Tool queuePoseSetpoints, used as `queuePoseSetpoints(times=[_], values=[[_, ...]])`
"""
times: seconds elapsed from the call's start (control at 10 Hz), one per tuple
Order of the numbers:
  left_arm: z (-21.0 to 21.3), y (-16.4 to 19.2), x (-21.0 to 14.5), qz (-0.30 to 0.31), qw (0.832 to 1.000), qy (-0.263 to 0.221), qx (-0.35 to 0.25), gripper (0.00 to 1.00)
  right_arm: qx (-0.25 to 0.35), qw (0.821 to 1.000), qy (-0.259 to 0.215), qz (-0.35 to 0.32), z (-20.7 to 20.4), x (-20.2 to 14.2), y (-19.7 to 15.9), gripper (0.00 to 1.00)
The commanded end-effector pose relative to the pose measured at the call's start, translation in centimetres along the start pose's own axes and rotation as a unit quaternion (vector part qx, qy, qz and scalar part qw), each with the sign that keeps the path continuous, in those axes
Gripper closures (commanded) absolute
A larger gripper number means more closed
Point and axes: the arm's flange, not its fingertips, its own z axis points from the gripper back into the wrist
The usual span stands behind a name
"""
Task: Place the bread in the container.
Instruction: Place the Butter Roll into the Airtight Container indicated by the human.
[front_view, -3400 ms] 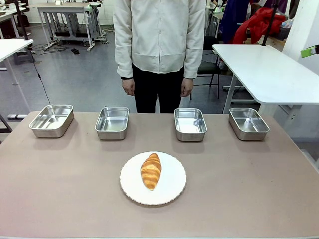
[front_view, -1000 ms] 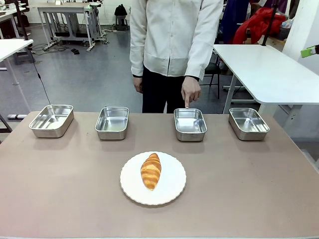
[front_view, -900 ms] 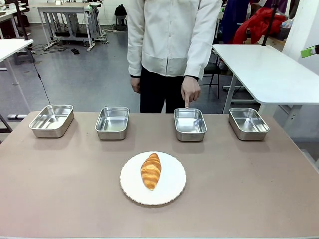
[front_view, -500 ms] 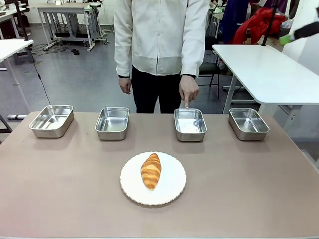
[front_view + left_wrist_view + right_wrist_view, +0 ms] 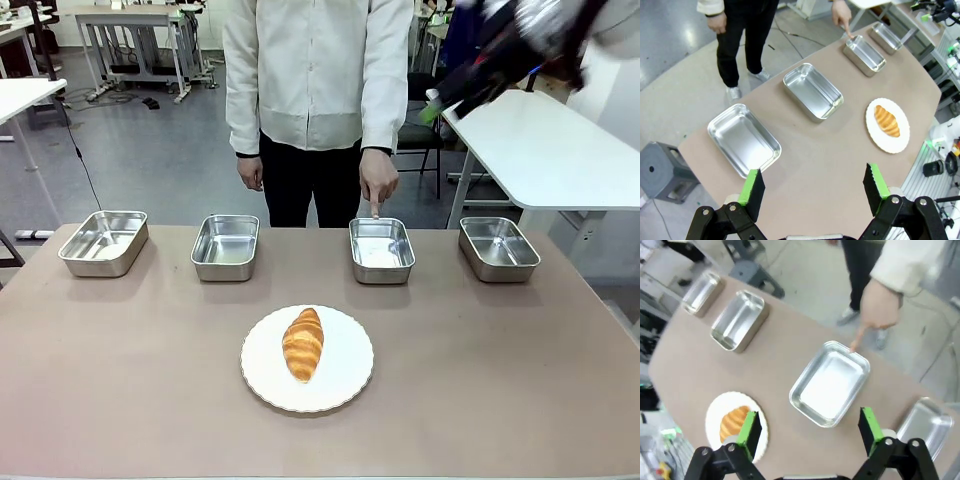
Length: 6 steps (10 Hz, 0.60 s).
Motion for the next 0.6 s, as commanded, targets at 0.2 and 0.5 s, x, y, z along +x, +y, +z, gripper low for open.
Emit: queuePoseSetpoints(times=[0.2, 0.5], values=[[0.1, -0.3, 0.0, -0.002, 1.000, -0.010, -0.004, 0.00, -0.085, 0.989, 0.041, -0.115, -11.2, -1.8, 10.3, 0.00], [0.1, -0.3, 0.0, -0.002, 1.000, -0.010, -0.004, 0.00, -0.067, 0.992, 0.043, -0.100, -12.7, -3.3, 11.0, 0.00]])
